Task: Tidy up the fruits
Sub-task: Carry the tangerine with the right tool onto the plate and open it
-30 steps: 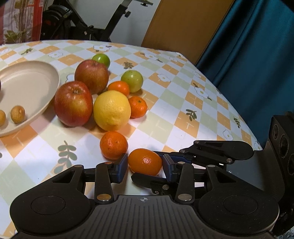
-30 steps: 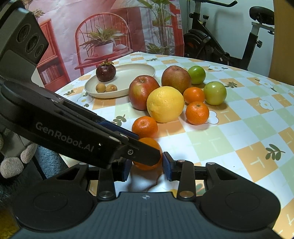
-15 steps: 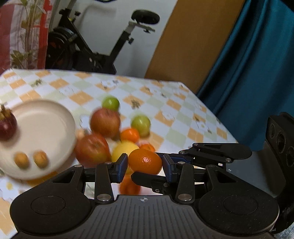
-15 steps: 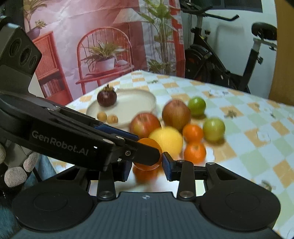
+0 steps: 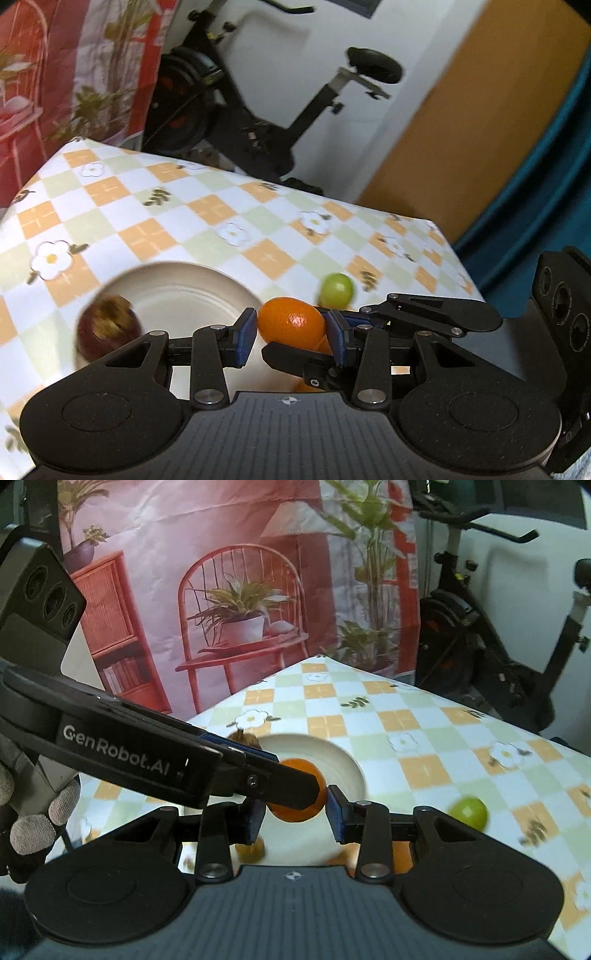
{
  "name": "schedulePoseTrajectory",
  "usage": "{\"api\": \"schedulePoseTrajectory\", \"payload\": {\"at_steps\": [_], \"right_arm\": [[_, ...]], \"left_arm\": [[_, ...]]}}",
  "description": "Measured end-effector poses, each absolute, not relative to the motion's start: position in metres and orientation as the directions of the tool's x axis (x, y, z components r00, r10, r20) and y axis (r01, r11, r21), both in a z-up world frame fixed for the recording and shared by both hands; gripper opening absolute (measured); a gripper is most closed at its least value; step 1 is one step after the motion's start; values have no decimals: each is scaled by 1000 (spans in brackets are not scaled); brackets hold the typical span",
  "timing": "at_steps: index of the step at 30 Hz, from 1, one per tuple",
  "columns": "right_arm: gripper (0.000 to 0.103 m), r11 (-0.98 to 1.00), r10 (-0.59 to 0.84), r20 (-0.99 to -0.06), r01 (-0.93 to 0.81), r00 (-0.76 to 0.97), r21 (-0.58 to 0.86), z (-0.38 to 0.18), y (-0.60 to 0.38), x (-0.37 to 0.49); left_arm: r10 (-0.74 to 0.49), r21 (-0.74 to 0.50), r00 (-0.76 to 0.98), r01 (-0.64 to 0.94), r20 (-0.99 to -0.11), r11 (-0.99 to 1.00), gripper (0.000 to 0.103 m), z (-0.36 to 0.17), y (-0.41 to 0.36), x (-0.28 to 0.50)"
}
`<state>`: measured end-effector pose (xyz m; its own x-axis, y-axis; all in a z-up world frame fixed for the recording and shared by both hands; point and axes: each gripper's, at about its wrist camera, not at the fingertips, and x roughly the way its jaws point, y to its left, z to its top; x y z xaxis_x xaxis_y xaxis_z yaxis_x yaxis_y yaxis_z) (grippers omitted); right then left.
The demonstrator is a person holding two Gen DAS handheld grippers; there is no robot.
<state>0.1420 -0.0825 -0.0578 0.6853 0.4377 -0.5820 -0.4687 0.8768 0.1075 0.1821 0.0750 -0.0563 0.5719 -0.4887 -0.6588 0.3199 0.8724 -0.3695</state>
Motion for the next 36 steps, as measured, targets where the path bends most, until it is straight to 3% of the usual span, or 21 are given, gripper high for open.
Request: {"api": "schedulePoseTrajectory", "payload": {"at_steps": [13, 30, 36], "right_arm": [[38, 891, 408, -686, -427, 602, 155, -99, -37, 244], [39, 899, 355, -771, -420, 529, 125, -118, -6, 280], [43, 902, 346, -759, -417, 551, 108, -110, -10, 275]], "left_arm": [[-396, -326, 530, 226, -750, 918, 42, -97, 114, 254], [-332, -272, 572, 191, -750, 943, 41, -100, 122, 261], [-308, -250, 611, 182, -729, 951, 42, -90, 118, 249]]}}
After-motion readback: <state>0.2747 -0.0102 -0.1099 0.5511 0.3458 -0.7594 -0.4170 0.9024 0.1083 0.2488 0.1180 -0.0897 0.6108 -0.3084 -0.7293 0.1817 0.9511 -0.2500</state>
